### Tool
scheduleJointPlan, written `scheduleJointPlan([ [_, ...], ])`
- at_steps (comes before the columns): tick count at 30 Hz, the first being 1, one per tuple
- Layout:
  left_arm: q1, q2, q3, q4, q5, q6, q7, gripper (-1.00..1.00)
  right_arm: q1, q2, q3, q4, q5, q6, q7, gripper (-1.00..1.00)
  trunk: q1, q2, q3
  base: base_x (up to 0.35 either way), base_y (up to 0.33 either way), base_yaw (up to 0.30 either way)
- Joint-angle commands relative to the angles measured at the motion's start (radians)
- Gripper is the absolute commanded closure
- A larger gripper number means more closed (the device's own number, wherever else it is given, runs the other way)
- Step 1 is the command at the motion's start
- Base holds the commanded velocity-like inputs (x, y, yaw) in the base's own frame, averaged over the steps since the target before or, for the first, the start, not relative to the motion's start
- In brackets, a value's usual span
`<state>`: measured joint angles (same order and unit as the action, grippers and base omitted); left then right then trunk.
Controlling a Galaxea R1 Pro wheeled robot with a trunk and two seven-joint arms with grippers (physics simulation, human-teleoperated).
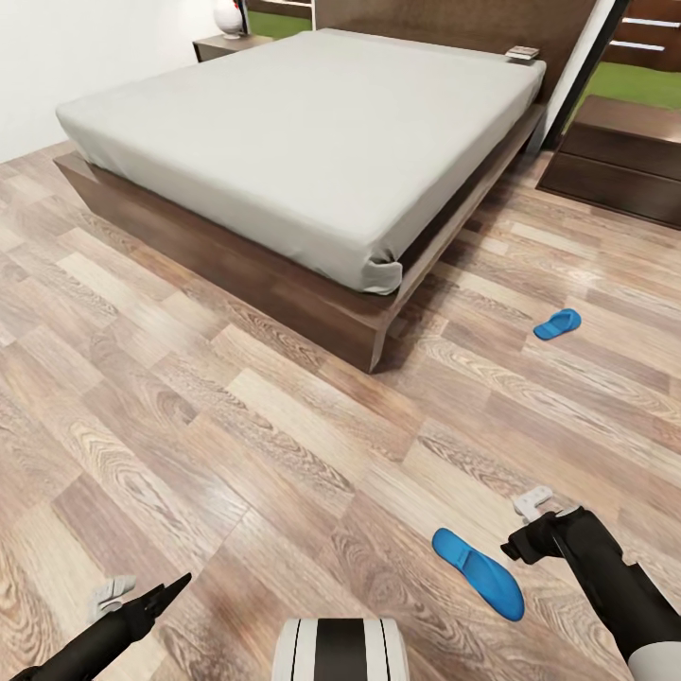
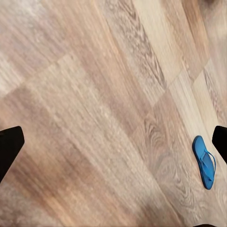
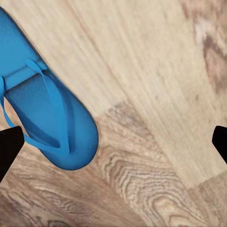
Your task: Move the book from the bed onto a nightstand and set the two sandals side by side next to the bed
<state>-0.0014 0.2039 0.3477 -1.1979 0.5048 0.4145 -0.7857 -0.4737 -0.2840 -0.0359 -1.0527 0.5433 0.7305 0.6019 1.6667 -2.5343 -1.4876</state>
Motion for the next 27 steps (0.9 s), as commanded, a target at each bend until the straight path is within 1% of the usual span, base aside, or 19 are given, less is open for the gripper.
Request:
scheduleJointPlan([
  [1, 0.0, 0.0, 0.0, 0.0, 0.008, 0.009, -0.001, -1.0, 0.0, 0.0, -0.001, -0.001, 0.01, 0.002, 0.01, -1.0, 0.0, 0.0, -0.001, 0.002, 0.0, 0.0],
  [4, 0.0, 0.0, 0.0, 0.0, 0.008, 0.009, -0.001, -1.0, 0.0, 0.0, -0.001, -0.001, 0.009, 0.002, 0.01, -1.0, 0.0, 0.0, 0.0, 0.001, 0.0, 0.015],
  [7, 0.0, 0.0, 0.0, 0.0, 0.008, 0.009, -0.001, -1.0, 0.0, 0.0, -0.002, -0.002, 0.009, 0.001, 0.01, -1.0, 0.0, 0.0, 0.001, 0.0, 0.0, 0.158],
  [20, 0.0, 0.0, 0.0, 0.001, 0.008, 0.009, -0.001, -1.0, 0.0, 0.0, -0.002, -0.001, 0.009, 0.001, 0.01, -1.0, 0.0, 0.0, 0.003, 0.0, 0.0, 0.26],
  [27, 0.0, 0.0, 0.0, 0.001, 0.008, 0.009, 0.0, -1.0, 0.0, 0.0, -0.002, -0.001, 0.01, 0.0, 0.01, -1.0, 0.0, 0.0, 0.003, 0.0, 0.0, 0.072],
])
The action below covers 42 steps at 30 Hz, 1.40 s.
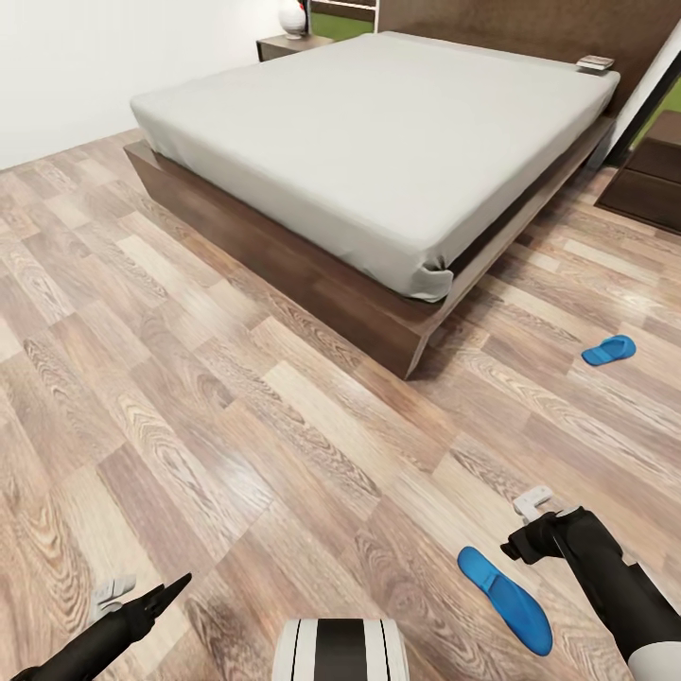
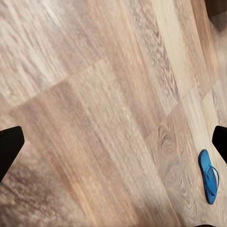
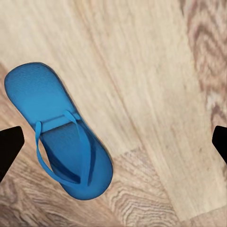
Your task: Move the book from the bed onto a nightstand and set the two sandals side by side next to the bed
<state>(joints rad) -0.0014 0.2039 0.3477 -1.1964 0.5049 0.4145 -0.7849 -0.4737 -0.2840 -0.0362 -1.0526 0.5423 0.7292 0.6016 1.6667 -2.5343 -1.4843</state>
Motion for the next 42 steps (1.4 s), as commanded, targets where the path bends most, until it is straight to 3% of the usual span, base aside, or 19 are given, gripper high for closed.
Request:
scheduleJointPlan([
  [1, 0.0, 0.0, 0.0, 0.0, 0.007, 0.009, -0.001, -1.0, 0.0, 0.0, -0.001, -0.001, 0.01, 0.001, 0.01, -1.0, 0.0, 0.0, -0.001, 0.0, 0.0, 0.017],
  [42, 0.0, 0.0, 0.0, 0.023, 0.006, 0.009, 0.001, -1.0, 0.0, 0.0, -0.001, -0.001, 0.011, 0.001, 0.009, -1.0, 0.0, 0.0, -0.001, -0.094, -0.018, 0.001],
])
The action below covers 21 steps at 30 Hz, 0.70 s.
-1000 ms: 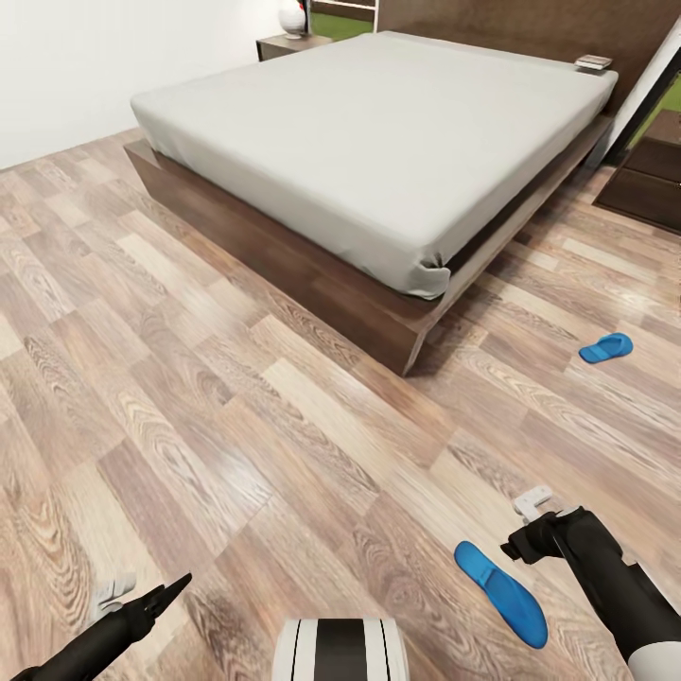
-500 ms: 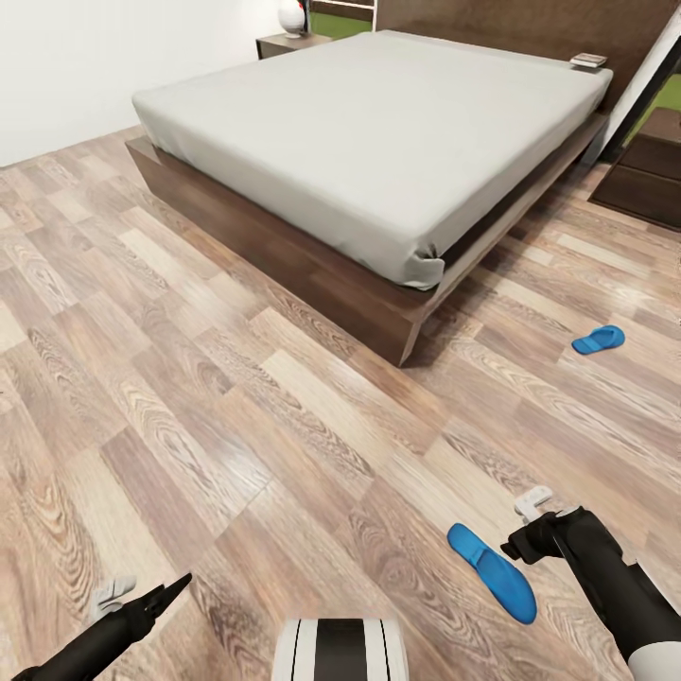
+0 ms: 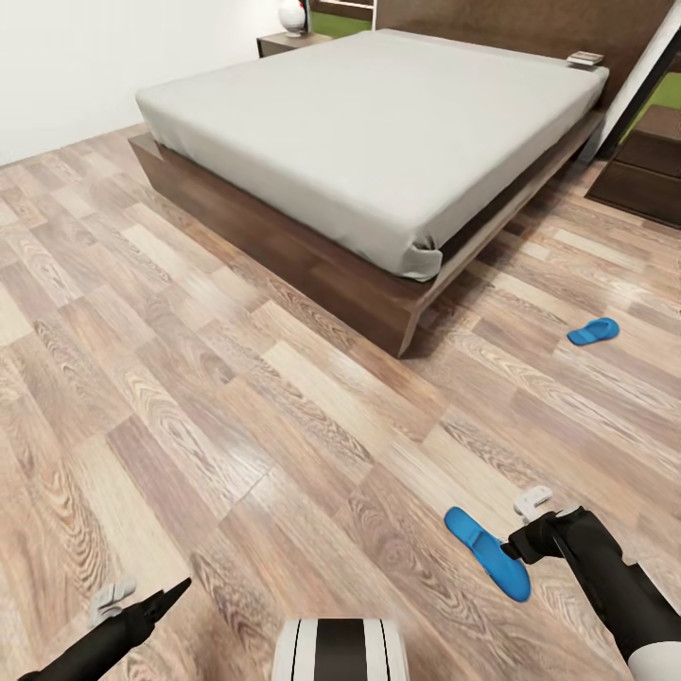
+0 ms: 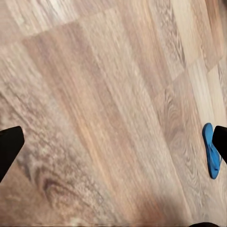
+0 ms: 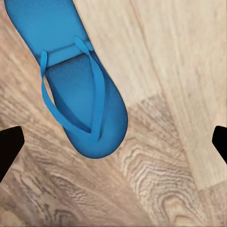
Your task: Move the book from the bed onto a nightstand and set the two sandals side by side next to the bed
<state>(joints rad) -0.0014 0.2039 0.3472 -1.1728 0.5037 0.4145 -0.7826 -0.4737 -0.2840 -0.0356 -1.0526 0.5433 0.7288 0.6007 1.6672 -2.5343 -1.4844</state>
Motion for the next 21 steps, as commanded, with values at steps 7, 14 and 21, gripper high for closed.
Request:
scheduleJointPlan([
  [7, 0.0, 0.0, 0.001, 0.002, 0.008, 0.009, -0.001, -1.0, 0.0, 0.0, -0.001, -0.001, 0.01, 0.001, 0.009, -1.0, -0.001, 0.0, -0.001, -0.099, 0.0, 0.0],
  [14, 0.0, 0.0, 0.001, 0.003, 0.008, 0.009, -0.001, -1.0, 0.0, 0.002, -0.001, 0.0, 0.01, 0.001, 0.008, -1.0, -0.001, 0.0, -0.001, -0.002, 0.0, 0.0],
  [21, 0.0, 0.0, 0.001, 0.003, 0.009, 0.009, -0.001, -1.0, 0.0, 0.002, -0.001, 0.0, 0.012, 0.001, 0.01, -1.0, -0.001, 0.0, -0.001, 0.0, 0.0, 0.0],
])
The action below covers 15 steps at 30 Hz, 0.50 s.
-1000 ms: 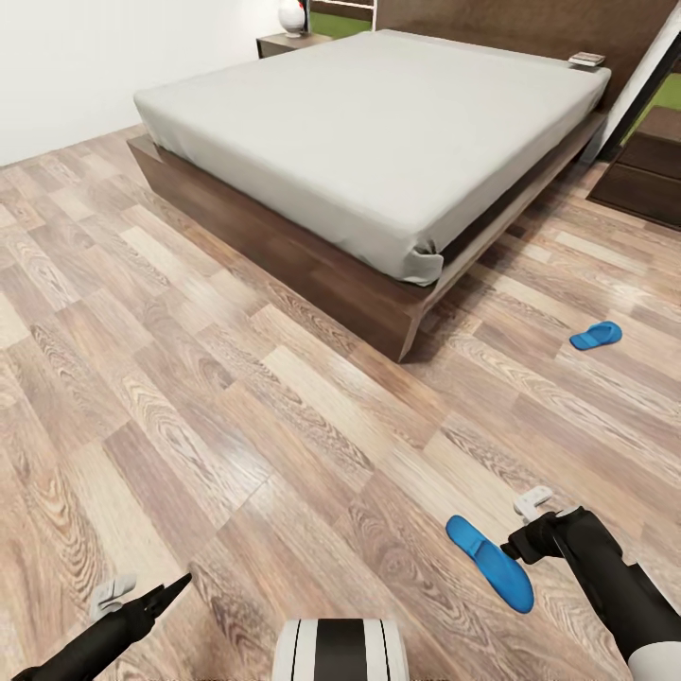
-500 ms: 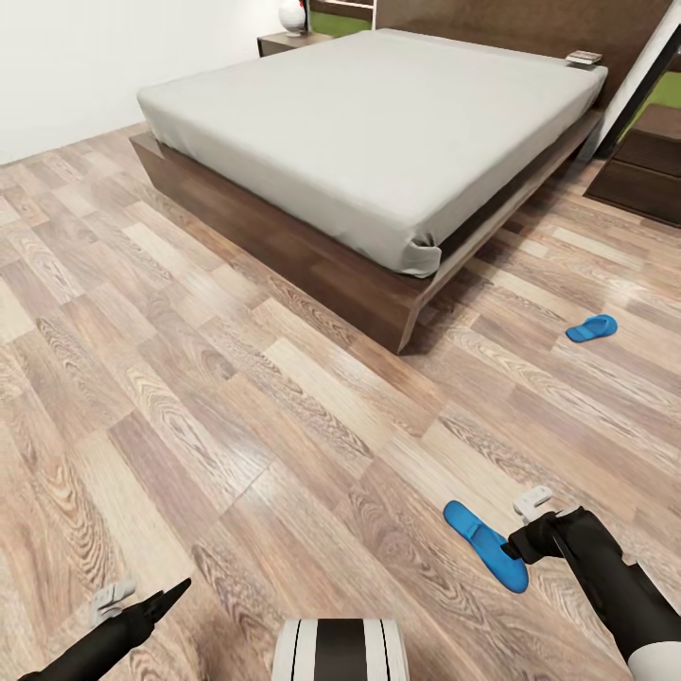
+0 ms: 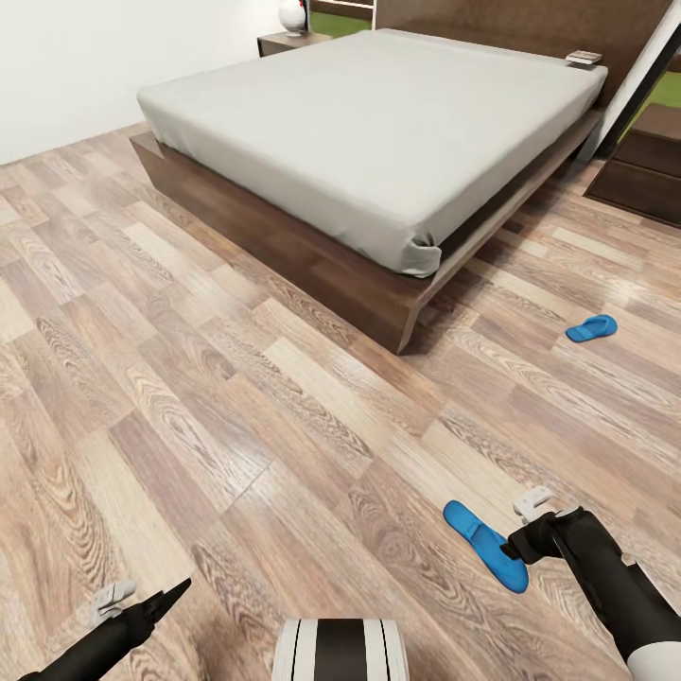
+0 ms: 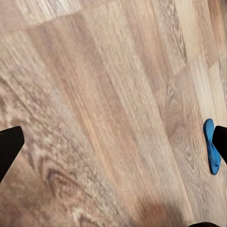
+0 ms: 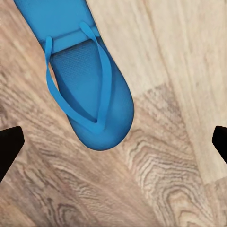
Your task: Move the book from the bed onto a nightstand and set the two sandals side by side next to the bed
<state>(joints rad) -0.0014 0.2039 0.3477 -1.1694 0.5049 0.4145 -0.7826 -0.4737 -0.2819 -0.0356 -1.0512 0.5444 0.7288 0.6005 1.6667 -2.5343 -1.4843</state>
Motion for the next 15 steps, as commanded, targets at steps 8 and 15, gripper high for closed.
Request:
scheduleJointPlan([
  [8, 0.0, 0.0, 0.0, 0.0, 0.007, 0.009, -0.002, -1.0, 0.002, 0.004, 0.041, -0.001, 0.012, 0.001, 0.01, -1.0, 0.0, 0.0, -0.001, 0.0, 0.0, 0.0],
  [15, 0.0, 0.0, 0.0, 0.0, 0.007, 0.009, -0.003, -1.0, 0.004, 0.024, 0.223, -0.003, 0.008, 0.002, 0.008, -1.0, 0.0, 0.0, -0.001, 0.0, 0.0, 0.0],
])
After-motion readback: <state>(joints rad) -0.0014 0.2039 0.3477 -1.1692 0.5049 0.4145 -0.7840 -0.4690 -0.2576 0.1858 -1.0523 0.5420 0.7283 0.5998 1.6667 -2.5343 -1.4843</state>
